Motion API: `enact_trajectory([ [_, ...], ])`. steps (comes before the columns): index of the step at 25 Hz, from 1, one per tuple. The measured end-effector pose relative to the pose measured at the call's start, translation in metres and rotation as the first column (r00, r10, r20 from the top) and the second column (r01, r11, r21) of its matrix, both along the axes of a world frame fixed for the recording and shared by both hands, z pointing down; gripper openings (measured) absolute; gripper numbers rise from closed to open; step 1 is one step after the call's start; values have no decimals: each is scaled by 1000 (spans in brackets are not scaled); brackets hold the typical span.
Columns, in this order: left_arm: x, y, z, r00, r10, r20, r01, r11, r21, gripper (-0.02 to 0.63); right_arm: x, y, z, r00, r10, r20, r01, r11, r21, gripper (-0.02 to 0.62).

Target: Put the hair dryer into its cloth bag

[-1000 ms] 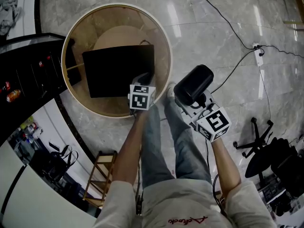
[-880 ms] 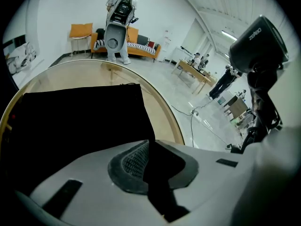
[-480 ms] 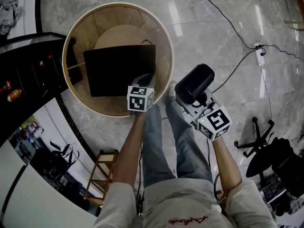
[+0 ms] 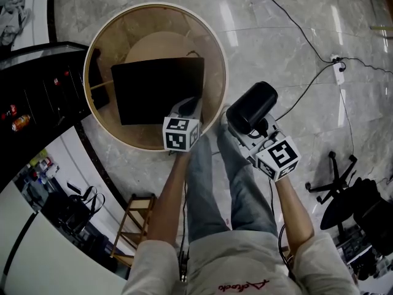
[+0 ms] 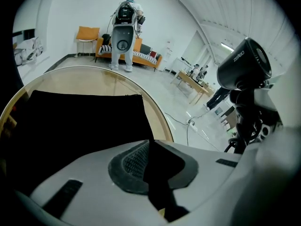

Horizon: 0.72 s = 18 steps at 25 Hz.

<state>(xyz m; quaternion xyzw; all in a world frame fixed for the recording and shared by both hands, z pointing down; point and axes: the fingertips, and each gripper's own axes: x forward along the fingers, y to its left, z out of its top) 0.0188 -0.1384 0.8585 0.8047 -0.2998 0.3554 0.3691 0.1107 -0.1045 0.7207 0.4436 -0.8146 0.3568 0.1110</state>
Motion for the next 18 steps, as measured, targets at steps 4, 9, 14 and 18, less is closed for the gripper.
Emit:
enact_trajectory([
  [4, -4, -2, -6, 1000, -14, -21, 14, 1000, 8, 51, -4, 0, 2, 1000, -3, 2, 3, 1000, -2, 198],
  [9, -9, -4, -21, 997, -51, -57, 52, 998, 29, 51, -7, 1, 4, 1000, -14, -3, 14, 1000, -13, 198],
  [14, -15, -4, -30, 995, -69, -78, 73, 996, 55, 51, -11, 1, 6, 1000, -25, -5, 25, 1000, -14, 198],
  [18, -16, -6, -40, 992, -79, -102, 86, 994, 71, 51, -15, 1, 7, 999, -33, -7, 33, 999, -14, 198],
])
